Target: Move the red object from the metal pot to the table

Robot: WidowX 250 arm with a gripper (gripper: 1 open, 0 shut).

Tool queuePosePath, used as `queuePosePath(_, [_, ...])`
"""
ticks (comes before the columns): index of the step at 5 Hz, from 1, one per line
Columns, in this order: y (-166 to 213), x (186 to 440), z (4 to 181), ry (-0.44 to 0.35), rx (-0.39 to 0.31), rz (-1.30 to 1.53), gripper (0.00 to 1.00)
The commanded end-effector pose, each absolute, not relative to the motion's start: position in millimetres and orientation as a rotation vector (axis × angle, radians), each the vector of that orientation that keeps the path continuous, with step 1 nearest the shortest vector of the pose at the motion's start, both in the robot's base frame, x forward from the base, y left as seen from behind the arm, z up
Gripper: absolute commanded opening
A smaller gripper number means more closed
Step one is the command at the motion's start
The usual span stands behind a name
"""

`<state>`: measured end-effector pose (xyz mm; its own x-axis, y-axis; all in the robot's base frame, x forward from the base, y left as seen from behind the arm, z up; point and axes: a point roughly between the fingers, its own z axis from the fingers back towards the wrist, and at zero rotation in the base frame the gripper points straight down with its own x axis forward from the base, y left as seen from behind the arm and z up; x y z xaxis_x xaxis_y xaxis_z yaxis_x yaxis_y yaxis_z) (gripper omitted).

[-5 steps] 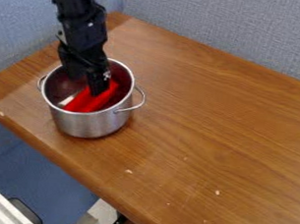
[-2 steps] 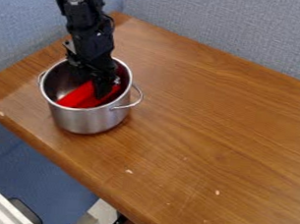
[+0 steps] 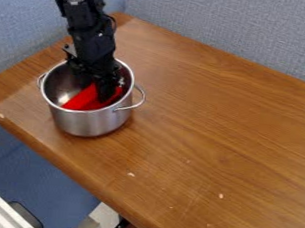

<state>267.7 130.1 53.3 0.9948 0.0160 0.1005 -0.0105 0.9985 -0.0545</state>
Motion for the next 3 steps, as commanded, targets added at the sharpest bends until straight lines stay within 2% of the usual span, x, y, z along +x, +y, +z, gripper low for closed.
queuePosePath(1, [122, 273, 84.7, -0.175, -0.042, 0.055, 0.0])
queuePosePath(2, [114, 276, 98.5, -0.187, -0.059, 0.099, 0.0])
queuePosePath(3, [111, 277, 102.1, -0.191, -0.07, 0.147, 0.0])
